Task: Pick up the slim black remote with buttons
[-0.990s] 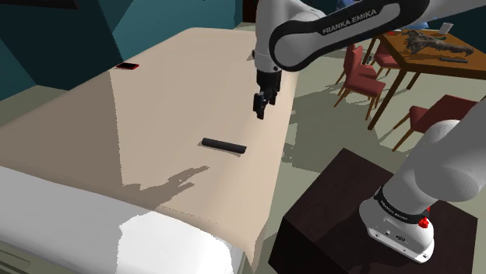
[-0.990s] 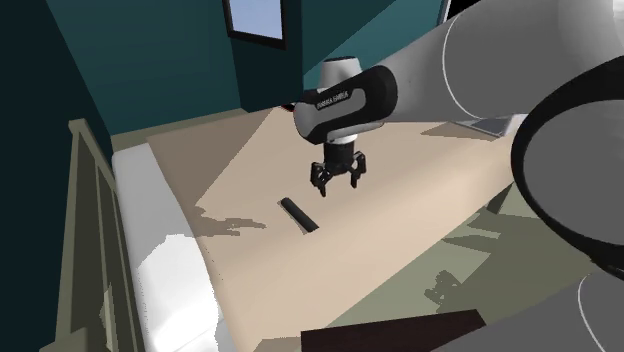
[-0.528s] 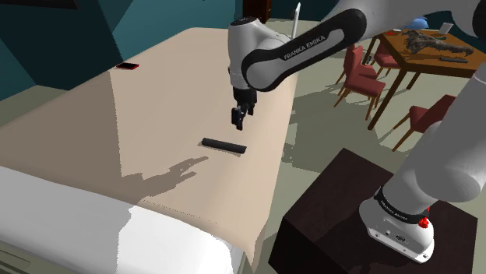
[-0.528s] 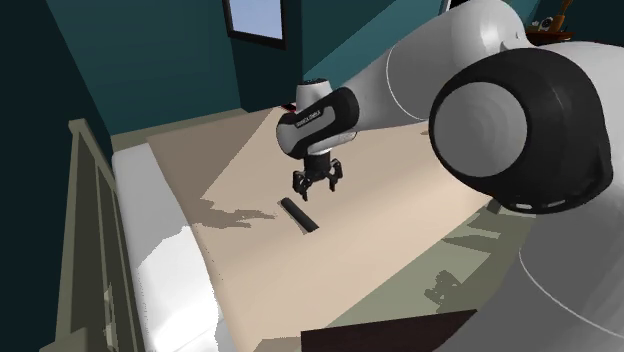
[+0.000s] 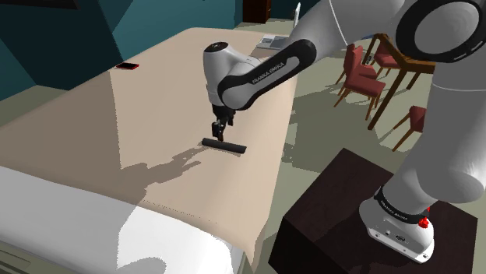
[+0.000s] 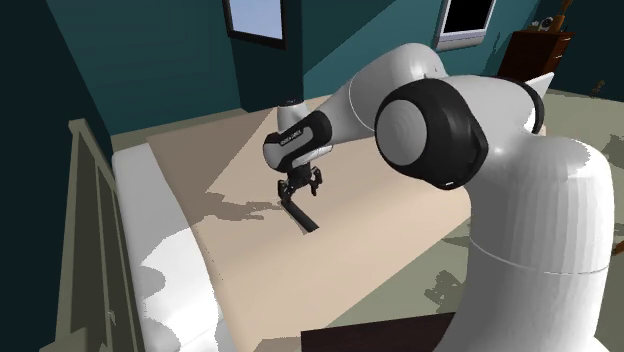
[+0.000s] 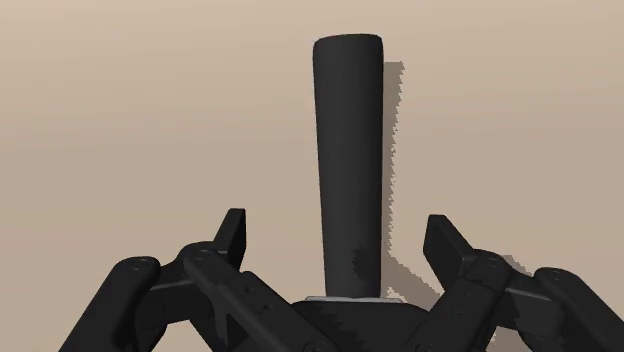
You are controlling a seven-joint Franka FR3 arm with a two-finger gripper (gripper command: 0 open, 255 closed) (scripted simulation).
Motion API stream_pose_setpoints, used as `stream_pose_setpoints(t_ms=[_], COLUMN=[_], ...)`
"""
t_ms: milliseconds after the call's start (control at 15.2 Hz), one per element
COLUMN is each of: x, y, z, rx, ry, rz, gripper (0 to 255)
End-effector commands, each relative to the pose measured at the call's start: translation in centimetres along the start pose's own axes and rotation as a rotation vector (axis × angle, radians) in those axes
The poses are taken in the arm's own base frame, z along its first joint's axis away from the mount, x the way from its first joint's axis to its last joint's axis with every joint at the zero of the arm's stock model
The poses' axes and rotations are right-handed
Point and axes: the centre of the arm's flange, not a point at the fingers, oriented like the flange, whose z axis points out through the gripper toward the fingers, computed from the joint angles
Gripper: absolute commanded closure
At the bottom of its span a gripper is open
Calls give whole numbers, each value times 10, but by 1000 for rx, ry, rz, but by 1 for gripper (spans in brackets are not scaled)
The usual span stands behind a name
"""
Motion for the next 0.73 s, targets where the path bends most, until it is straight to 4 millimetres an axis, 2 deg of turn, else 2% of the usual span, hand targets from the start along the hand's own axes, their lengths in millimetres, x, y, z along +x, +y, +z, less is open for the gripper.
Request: stream_pose_setpoints(t_ms=[0, 528, 660], x=[22, 26, 26], y=[-14, -19, -19], z=[17, 57, 60], rx=[-4, -4, -4], ry=[4, 5, 5], rz=[-22, -26, -26], gripper=[0, 0, 0])
